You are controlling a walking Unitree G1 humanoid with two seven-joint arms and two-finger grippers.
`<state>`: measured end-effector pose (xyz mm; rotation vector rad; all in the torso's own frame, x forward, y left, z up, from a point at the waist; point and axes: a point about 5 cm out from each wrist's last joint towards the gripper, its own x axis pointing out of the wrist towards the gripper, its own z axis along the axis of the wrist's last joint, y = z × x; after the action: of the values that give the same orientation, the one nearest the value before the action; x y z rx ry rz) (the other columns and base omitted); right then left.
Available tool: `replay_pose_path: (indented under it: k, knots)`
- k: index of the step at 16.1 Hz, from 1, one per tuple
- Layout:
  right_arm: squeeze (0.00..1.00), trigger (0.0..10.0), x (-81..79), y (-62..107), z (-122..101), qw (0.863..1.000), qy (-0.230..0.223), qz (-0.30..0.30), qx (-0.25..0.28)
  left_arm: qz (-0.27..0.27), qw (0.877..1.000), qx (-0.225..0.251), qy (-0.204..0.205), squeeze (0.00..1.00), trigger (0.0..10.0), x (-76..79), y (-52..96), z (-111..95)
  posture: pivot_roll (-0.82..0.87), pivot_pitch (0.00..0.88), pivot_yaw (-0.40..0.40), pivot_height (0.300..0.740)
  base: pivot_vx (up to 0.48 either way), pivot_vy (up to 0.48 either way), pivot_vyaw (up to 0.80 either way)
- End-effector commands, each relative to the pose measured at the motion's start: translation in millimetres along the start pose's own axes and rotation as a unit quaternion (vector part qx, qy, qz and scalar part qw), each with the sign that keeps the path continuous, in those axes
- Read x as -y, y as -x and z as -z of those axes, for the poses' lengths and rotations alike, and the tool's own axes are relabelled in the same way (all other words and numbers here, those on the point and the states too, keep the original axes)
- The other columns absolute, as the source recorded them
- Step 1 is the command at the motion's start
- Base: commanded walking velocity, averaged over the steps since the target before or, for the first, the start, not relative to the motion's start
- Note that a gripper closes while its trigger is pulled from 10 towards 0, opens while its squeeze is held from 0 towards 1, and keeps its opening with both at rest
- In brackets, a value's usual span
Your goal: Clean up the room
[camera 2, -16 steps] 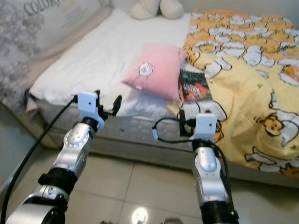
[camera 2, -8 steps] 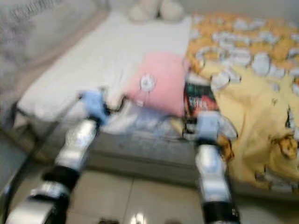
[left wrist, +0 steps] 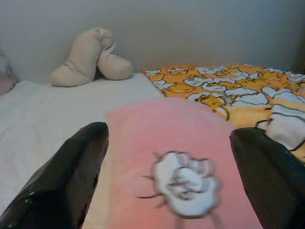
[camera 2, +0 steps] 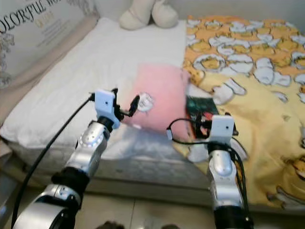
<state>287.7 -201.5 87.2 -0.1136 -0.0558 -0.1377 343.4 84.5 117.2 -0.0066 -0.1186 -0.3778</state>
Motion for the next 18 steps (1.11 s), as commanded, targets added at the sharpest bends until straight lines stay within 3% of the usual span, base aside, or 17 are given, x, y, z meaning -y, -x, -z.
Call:
replay_pose_path:
  k: [1,2,4,5,6,7,8,11,13,18]
  knots:
    - [0.0,10.0,-4.7,-7.5,-16,1.0,-0.006,0.0,0.024,0.01,1.0,-0.001,-0.011,0.0,10.0,2.3,-1.4,-2,-0.25,0.0,0.077,0.714,0.442,0.0,0.0]
    - [0.0,10.0,-2.8,-10.4,-20,1.0,-0.007,0.006,0.028,0.015,1.0,-0.002,-0.011,0.0,10.0,4.9,-3.0,-3,-0.25,0.0,0.077,0.714,0.442,0.0,0.0]
    - [0.0,10.0,22.9,-38.7,-46,0.998,-0.016,0.053,-0.02,0.022,1.0,0.008,-0.011,0.0,10.0,10.9,-27.7,-33,-0.24,0.0,0.077,0.714,0.0,0.0,0.0]
    - [0.0,10.0,24.6,-42.9,-45,0.998,-0.024,0.044,-0.049,0.027,1.0,0.002,-0.013,0.0,10.0,12.1,-32.8,-38,-0.24,0.0,0.078,0.714,0.0,0.0,0.0]
    - [0.0,10.0,26.0,-50.5,-38,0.992,-0.046,0.013,-0.113,0.029,0.999,-0.015,-0.012,0.0,10.0,12.3,-44.8,-48,-0.24,0.0,0.08,0.714,0.0,0.0,0.0]
    - [0.0,10.0,33.3,-55.7,-42,0.994,-0.034,0.017,-0.103,0.019,1.0,-0.01,-0.017,0.0,10.0,5.9,-54.2,-62,-0.25,0.0,0.085,0.714,0.0,0.0,0.0]
    - [0.0,10.0,34.6,-56.3,-43,0.995,-0.024,0.017,-0.095,0.012,0.999,0.002,-0.039,0.0,10.0,0.4,-56.5,-68,-0.25,0.0,0.085,0.714,0.0,0.0,0.0]
    - [0.0,10.0,12.5,-45.8,-44,0.996,-0.014,-0.008,-0.093,-0.029,0.999,-0.027,0.019,0.0,10.0,-17.8,-45.0,-49,-0.26,0.0,0.094,0.714,0.0,-0.149,0.0]
    - [0.0,10.0,5.9,-44.9,-42,0.993,-0.022,-0.024,-0.113,-0.03,0.999,-0.036,0.023,0.0,10.0,-12.4,-44.3,-43,-0.25,0.0,0.088,0.714,0.0,-0.431,0.0]
    - [0.0,10.0,4.4,-44.7,-47,0.995,-0.023,-0.02,-0.095,-0.026,0.999,-0.041,0.013,0.0,10.0,-3.2,-45.0,-40,-0.25,0.0,0.078,0.714,0.0,-0.428,0.0]
